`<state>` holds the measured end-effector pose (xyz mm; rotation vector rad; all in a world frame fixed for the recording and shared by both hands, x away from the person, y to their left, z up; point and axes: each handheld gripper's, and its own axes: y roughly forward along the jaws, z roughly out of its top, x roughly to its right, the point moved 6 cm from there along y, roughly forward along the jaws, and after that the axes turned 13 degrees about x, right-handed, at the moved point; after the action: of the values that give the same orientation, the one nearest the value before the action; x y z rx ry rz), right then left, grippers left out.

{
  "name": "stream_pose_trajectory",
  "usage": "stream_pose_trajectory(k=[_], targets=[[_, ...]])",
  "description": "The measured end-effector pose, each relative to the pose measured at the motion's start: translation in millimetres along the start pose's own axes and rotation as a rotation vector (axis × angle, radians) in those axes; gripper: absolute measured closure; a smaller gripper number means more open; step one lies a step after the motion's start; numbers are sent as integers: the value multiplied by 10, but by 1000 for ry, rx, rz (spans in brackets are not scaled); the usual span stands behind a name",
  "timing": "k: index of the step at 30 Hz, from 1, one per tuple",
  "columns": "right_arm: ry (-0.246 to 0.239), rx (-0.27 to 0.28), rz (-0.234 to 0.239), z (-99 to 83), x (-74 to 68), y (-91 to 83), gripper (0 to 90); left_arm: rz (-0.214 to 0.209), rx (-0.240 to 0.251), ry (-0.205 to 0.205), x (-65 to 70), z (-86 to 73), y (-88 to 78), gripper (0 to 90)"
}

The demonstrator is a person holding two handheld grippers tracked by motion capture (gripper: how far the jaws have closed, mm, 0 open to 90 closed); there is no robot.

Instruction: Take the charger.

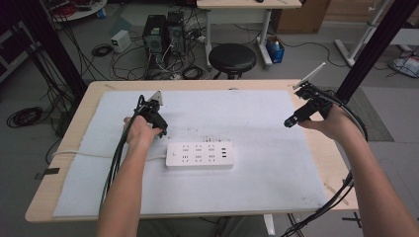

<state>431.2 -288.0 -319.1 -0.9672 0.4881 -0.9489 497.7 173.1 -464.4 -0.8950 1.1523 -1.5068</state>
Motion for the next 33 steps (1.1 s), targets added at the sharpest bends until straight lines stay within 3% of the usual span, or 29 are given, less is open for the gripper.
stream_pose_trajectory(k=[16,22,25,28,33], targets=[[2,2,-2,-20,17,13,123,-2,10,13,-1,11,38,410],[14,-3,-6,-48,37,51,123,-1,42,46,3,31,-14,421],[33,-11,-13,-60,43,60,124,-30,80,50,4,48,-124,422],[60,-10,-10,-51,38,54,124,-51,100,80,-13,50,-301,423],[68,-10,-18,-1,-8,23,125,-67,148,123,-36,76,-724,423]])
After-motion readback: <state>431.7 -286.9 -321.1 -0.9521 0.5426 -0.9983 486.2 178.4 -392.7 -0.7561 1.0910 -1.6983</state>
